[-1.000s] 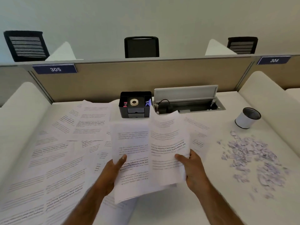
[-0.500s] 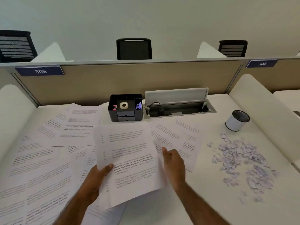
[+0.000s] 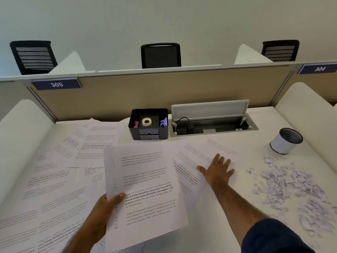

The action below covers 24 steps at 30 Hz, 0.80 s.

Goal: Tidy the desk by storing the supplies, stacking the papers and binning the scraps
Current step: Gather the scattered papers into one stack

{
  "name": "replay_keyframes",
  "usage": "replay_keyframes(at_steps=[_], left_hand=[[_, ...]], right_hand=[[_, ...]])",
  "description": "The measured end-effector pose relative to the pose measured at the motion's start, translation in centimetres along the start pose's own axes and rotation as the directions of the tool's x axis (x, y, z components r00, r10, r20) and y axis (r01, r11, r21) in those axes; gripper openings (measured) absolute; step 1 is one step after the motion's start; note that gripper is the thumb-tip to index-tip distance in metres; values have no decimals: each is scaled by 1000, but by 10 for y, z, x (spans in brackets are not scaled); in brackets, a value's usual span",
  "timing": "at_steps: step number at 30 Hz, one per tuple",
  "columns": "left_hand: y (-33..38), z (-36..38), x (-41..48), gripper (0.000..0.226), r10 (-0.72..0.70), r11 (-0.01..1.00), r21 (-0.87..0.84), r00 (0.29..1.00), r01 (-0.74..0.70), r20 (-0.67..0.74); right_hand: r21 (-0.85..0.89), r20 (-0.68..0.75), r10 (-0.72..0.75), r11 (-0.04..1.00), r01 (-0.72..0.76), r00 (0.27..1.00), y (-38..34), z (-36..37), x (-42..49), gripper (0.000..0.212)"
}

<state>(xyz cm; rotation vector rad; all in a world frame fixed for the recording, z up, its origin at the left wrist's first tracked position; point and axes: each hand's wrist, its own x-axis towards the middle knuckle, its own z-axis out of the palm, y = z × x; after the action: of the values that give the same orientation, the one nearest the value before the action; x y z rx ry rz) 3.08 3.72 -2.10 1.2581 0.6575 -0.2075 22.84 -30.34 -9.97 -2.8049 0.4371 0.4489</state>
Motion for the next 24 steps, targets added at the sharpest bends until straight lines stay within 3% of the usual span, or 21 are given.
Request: replay_keyframes(at_steps=[5,8,11,13,20,22,24], left_hand=[[0,-3,2,30,-4,1000,19,1000,5,-18],[0,-5,4,31,-3,1000,25,1000,3,-17],[1,-8,8,31,-3,1000,31,1000,4,-21],[1,-9,11,34,-5,1000,31,1000,6,-18],[8,-9,18,46,11,1000,6,999,-11,31],[10,-7,19,52,22,1000,13,999,-22,46],[11,-3,19,50,23,1000,7,998,-24,58]], right_hand=[[31,-147,-65,997,70,987,-5,2,-7,101],[222,-300,-42,968,112,953,-12,3,-17,82],[601,-286,87,792,107,954,-20,-15,-33,73],[718,-263,115,687,115,958,-24,-36,-43,66],[691,-543,-58,536,485,838,-27,-143,-84,36],[770,-524,-74,384,509,849,-21,-174,-89,32],[891,-419,-137,129,436,898,-17,-194,-93,27]])
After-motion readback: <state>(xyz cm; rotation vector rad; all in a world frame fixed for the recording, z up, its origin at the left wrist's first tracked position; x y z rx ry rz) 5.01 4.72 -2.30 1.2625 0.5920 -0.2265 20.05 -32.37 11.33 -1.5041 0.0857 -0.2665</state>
